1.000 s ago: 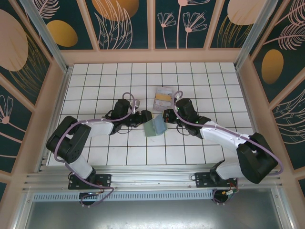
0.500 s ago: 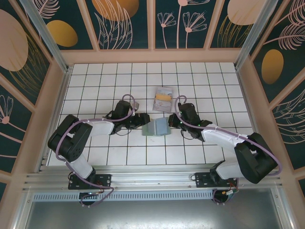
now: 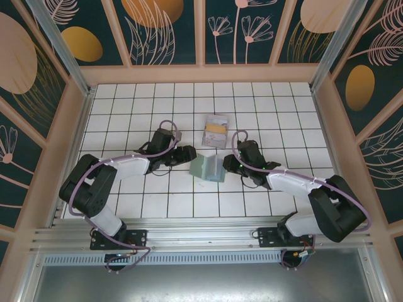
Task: Put the credit cards into the card holder
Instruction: Open the card holder at the center of the table, then flip over the card slot in the card holder.
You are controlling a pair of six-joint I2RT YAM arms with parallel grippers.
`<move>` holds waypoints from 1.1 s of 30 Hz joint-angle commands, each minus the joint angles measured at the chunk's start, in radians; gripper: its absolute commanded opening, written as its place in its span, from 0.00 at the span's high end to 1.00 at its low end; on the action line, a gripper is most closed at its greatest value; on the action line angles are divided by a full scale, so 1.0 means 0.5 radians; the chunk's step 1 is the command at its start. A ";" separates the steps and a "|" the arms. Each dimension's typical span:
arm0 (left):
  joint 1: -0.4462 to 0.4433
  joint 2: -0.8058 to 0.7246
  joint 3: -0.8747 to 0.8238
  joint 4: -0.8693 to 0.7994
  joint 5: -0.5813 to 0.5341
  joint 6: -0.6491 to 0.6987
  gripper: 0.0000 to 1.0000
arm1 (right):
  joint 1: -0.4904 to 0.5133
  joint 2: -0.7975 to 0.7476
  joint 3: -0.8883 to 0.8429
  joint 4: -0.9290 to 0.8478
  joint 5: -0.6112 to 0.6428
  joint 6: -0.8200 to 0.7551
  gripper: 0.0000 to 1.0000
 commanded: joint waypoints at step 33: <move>0.007 0.083 -0.115 0.203 0.150 -0.041 0.80 | 0.035 0.257 0.229 -0.127 -0.325 0.050 0.63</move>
